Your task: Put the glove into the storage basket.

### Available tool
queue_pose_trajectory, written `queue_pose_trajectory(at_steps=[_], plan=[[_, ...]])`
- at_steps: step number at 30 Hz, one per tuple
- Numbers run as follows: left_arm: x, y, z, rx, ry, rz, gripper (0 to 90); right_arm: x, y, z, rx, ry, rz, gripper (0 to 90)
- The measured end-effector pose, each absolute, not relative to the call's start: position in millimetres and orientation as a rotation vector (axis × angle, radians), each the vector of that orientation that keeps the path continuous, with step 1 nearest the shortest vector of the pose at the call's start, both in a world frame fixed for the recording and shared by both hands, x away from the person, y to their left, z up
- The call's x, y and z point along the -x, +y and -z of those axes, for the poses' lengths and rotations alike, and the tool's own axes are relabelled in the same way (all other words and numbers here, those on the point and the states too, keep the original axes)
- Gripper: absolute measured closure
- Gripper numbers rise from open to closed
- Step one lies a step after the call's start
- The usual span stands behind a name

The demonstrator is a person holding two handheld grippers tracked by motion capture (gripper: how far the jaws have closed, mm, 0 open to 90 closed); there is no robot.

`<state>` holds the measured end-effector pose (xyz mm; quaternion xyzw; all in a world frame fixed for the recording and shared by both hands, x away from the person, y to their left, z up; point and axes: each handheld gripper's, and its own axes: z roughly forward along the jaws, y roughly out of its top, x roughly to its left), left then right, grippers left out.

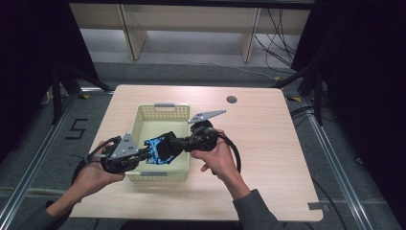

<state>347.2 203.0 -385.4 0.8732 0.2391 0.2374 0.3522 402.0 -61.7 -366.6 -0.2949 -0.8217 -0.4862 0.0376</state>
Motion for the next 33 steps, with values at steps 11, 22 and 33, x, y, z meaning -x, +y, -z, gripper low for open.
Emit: queue_pose_trajectory(at_steps=[11, 22, 33], plan=[[-357, 235, 394, -2.303, 0.682, -0.635, 82.2, -421, -20, 381, 0.893, -2.506, 1.458, 86.8], [-365, 247, 412, -2.3, 0.774, -0.611, 81.5, -433, 0, 414, 0.972, -2.427, 1.442, 86.8], [-380, 215, 420, -2.356, 0.712, -0.573, 80.7, -438, -20, 451, 1.144, -2.413, 1.342, 86.7]])
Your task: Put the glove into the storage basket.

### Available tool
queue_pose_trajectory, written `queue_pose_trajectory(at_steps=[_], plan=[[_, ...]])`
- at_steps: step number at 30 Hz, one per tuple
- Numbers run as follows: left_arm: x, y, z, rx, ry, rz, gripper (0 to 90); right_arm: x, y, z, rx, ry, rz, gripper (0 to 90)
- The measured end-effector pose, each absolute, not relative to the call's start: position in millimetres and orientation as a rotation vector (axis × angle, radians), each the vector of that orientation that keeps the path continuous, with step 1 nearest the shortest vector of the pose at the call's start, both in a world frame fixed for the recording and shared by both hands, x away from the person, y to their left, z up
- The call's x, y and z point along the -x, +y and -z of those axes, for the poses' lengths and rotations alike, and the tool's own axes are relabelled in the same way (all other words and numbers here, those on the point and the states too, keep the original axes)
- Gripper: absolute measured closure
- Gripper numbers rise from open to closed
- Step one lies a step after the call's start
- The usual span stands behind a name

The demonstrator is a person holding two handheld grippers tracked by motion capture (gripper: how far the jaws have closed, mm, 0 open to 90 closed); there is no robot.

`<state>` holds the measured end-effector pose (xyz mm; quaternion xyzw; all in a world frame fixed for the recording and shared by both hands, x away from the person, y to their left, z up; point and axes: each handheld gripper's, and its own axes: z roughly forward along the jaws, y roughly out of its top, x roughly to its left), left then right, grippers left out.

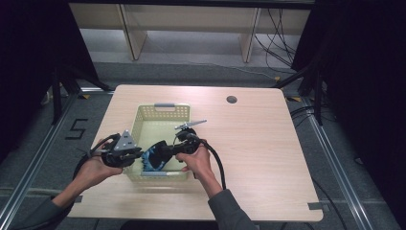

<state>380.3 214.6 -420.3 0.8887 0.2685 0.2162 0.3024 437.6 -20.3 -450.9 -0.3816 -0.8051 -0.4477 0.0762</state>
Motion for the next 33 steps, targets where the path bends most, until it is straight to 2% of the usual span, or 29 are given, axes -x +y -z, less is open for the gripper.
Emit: queue_pose_trajectory(at_steps=[7, 26, 33], plan=[[-382, 202, 421, -2.354, 0.7, -0.568, 79.9, -436, -26, 456, 1.199, -2.436, 1.306, 86.7], [-376, 210, 418, -2.337, 0.683, -0.583, 71.4, -421, -28, 455, 1.186, -2.559, 1.224, 84.4], [-375, 209, 416, -2.326, 0.694, -0.574, 63.7, -418, -26, 454, 1.191, -2.646, 1.175, 74.1]])
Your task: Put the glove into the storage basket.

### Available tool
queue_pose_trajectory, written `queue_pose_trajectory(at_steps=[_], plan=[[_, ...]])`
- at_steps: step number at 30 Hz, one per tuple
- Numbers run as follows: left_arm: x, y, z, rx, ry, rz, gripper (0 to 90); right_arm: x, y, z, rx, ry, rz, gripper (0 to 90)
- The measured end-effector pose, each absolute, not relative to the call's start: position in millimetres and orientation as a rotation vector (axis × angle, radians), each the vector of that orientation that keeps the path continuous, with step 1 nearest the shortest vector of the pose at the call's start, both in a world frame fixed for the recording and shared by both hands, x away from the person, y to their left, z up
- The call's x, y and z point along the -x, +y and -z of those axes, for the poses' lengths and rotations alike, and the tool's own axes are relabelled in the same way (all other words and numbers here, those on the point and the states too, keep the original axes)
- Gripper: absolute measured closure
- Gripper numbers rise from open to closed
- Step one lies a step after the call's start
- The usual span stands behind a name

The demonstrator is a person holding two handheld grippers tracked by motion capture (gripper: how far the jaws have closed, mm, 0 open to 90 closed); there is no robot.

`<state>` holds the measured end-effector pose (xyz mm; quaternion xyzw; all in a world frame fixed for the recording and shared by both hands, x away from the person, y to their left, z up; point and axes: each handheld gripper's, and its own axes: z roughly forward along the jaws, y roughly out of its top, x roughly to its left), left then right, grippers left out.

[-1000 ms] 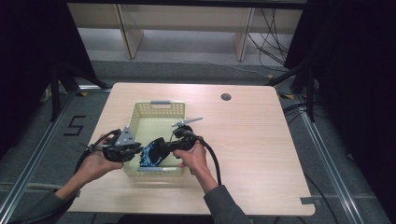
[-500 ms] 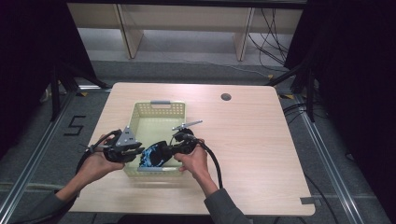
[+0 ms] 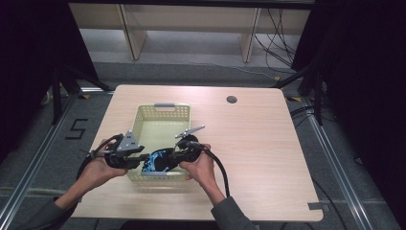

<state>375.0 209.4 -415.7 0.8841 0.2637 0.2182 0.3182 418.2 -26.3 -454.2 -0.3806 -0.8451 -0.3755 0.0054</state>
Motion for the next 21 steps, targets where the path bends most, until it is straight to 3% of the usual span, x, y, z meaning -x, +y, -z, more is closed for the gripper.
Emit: queue_pose_trajectory(at_steps=[5, 21], plan=[[-372, 210, 413, -2.302, 0.709, -0.575, 56.6, -416, -29, 449, 1.207, -2.667, 1.218, 65.5], [-356, 208, 405, -2.185, 0.778, -0.514, 38.4, -409, -57, 426, 1.176, -2.658, 1.38, 52.5]])
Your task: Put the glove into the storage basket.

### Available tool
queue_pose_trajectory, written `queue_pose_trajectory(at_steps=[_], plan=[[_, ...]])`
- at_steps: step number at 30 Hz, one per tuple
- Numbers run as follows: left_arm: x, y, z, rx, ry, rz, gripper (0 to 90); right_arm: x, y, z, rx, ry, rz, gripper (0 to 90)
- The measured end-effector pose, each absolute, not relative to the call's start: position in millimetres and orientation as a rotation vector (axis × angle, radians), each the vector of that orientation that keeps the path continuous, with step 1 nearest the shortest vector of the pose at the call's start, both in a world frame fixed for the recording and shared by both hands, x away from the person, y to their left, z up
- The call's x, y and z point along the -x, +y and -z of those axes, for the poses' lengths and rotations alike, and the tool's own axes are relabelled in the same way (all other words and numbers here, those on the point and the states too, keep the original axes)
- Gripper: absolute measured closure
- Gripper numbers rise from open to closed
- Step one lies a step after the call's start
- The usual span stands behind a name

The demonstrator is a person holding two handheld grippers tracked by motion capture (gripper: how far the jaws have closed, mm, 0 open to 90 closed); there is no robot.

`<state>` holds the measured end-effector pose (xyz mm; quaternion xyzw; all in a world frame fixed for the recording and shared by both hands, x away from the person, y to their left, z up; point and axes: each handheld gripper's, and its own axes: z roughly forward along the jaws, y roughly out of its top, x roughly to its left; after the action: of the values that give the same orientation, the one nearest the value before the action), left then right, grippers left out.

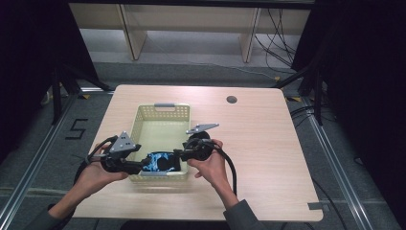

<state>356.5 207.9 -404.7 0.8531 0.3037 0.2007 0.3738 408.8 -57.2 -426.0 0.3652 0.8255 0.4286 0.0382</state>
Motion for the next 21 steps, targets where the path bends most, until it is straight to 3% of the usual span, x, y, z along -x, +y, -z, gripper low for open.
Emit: queue_pose_trajectory(at_steps=[12, 21], plan=[[-334, 197, 402, -2.095, 0.784, -0.433, 32.5, -393, -92, 417, -1.124, 2.469, -1.397, 41.0], [-319, 189, 407, -2.015, 0.774, -0.384, 31.3, -383, -109, 420, -1.117, 2.448, -1.365, 37.1]])
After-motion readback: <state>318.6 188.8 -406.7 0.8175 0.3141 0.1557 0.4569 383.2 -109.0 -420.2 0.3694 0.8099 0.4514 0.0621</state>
